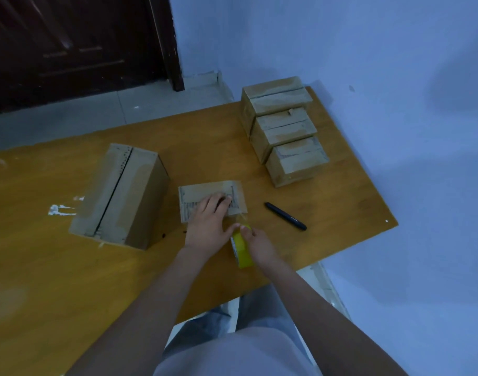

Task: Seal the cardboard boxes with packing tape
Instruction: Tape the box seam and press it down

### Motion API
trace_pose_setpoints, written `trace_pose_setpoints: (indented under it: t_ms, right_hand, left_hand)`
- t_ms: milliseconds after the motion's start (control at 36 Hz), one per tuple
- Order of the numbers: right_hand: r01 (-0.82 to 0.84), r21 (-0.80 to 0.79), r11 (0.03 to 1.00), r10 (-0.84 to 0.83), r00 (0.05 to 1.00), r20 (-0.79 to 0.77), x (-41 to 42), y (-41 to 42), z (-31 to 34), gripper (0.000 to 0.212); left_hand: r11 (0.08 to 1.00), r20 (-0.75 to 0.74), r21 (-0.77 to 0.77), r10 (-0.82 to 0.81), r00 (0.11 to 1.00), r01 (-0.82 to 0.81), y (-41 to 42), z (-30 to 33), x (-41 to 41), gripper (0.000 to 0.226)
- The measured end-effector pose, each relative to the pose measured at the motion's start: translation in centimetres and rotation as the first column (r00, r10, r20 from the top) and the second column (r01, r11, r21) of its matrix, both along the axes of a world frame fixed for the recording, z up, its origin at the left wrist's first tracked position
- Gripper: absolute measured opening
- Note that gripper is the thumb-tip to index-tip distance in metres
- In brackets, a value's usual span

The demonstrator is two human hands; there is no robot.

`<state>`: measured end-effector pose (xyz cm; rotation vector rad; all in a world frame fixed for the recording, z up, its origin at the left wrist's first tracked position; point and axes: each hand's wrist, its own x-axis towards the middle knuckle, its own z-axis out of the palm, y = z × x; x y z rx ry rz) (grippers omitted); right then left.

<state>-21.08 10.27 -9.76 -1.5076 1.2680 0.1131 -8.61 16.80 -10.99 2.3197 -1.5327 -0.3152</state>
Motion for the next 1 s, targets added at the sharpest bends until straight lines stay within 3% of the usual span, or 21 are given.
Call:
trace_pose_setpoints:
  t_ms: [56,194,250,306,361,389,472,556,611,694,750,889,1000]
  right_hand:
    - [-0.028,-0.026,0.999,0.028,1.000,0.008,0.1,0.3,0.7,0.049]
    - [0.082,0.189,0.978,-0.101,0.991,0.091,-0.7,0.0,1.2,0.053]
    - [0.187,0.108,0.976,-0.196,0.977,0.081,-1.1,-0.7,0.3,0.050]
    - [0.229,-0.179,0.957,-0.221,0.973,0.065,-1.5,-2.1,-1.0,0.038]
    - [0.100,-0.486,0.868,-0.170,0.980,-0.104,-2.1,-4.2,-2.2,0.036]
    - [0.016,-0.562,0.827,-0.170,0.960,-0.222,-2.4,-5.3,-2.6,0.039]
    - [-0.225,-0.548,0.806,-0.080,0.875,-0.477,-3.2,-7.8,-3.6,0.038]
    - [-0.386,-0.538,0.749,0.032,0.832,-0.553,-4.1,-8.6,-4.7,0.030]
    - [-0.401,-0.564,0.722,0.078,0.857,-0.510,-4.5,-8.7,-4.8,0.025]
    - [-0.264,-0.530,0.806,0.163,0.959,-0.231,-5.2,-8.1,-3.3,0.018]
    - [-0.261,-0.560,0.787,0.245,0.964,-0.105,-5.9,-7.2,-1.9,0.021]
    - [-0.343,-0.786,0.514,0.425,0.898,-0.114,-7.0,-4.9,-0.4,0.024]
    - [-0.378,-0.822,0.426,0.446,0.878,-0.173,-6.5,-4.7,0.0,0.027]
  left_hand:
    - [1.000,-0.001,-0.003,0.006,1.000,-0.006,0.0,0.1,0.0,0.064]
    - [0.998,0.027,0.050,0.022,0.999,-0.023,0.2,-0.1,-0.6,0.086]
    - [0.998,0.033,0.059,0.023,0.999,-0.025,0.3,-0.2,-0.7,0.090]
    - [0.998,0.035,0.061,0.029,0.999,-0.031,0.2,-0.1,-0.6,0.091]
    - [0.997,0.032,0.072,0.029,0.999,-0.031,0.2,0.0,-0.5,0.088]
    - [0.997,0.028,0.079,0.024,0.999,-0.027,0.2,0.1,-0.6,0.086]
    - [0.996,0.025,0.084,0.020,0.999,-0.022,0.2,0.2,-0.6,0.082]
    - [0.996,0.013,0.088,0.026,1.000,-0.027,0.2,0.3,-0.6,0.082]
    - [0.995,0.018,0.092,0.029,0.999,-0.030,0.2,0.3,-0.6,0.081]
    - [0.997,0.028,0.075,0.030,0.999,-0.032,0.2,0.5,-0.6,0.081]
    - [0.996,0.024,0.083,0.032,0.999,-0.034,0.2,0.5,-0.6,0.082]
    - [0.995,0.031,0.085,0.040,0.999,-0.043,0.2,0.4,-0.7,0.083]
    - [0.995,0.045,0.087,0.040,0.998,-0.044,0.2,0.3,-0.8,0.083]
